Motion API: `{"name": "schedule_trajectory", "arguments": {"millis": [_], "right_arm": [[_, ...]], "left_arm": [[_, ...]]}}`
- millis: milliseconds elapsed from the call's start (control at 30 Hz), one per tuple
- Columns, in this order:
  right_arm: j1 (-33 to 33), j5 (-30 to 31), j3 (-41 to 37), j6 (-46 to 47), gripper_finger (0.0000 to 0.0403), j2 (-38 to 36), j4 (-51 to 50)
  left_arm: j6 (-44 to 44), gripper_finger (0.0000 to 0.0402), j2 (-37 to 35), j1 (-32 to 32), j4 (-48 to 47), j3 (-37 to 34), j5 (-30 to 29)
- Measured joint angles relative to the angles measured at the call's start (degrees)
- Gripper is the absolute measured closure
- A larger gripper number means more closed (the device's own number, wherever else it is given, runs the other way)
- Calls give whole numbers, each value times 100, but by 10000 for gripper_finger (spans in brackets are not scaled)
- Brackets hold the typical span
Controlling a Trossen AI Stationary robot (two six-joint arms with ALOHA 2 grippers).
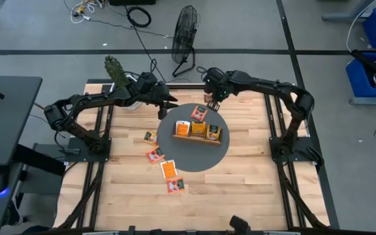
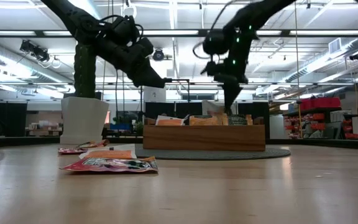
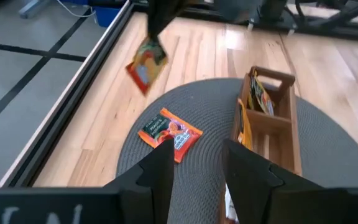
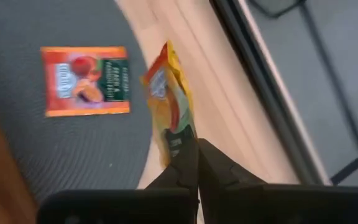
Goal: Pick & Place Tea
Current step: Put the yellow tea bag into the right section of the wooden organizer
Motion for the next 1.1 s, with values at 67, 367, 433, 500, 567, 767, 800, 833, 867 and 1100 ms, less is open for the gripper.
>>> {"name": "schedule_trajectory", "arguments": {"millis": [67,367,433,500,567,767,800,833,867,1100], "right_arm": [[231,190,0,-93,403,-179,-145],[1435,487,-2,-629,403,-735,-148],[1721,630,-2,-734,403,-761,-138],[1989,967,-2,-748,403,-763,-94],[2211,1256,-2,-762,403,-755,-79],[2637,1749,-2,-746,403,-748,182],[2681,1778,-2,-761,403,-748,258],[2715,1785,-2,-793,403,-748,343],[2765,1792,-2,-829,403,-748,411],[3054,1938,-4,-889,403,-748,626]], "left_arm": [[-33,264,0,-22,76,0,0],[-38,264,2,-386,732,0,2],[-36,264,2,-507,829,0,2],[-75,264,2,-632,970,0,0],[-168,264,2,-760,1051,2,-3],[-266,264,2,-1111,1067,2,-326],[-263,264,2,-1170,1070,2,-366],[-229,264,2,-1221,1071,2,-390],[-196,264,2,-1270,1069,2,-418],[-148,264,2,-1464,1006,2,-923]]}}
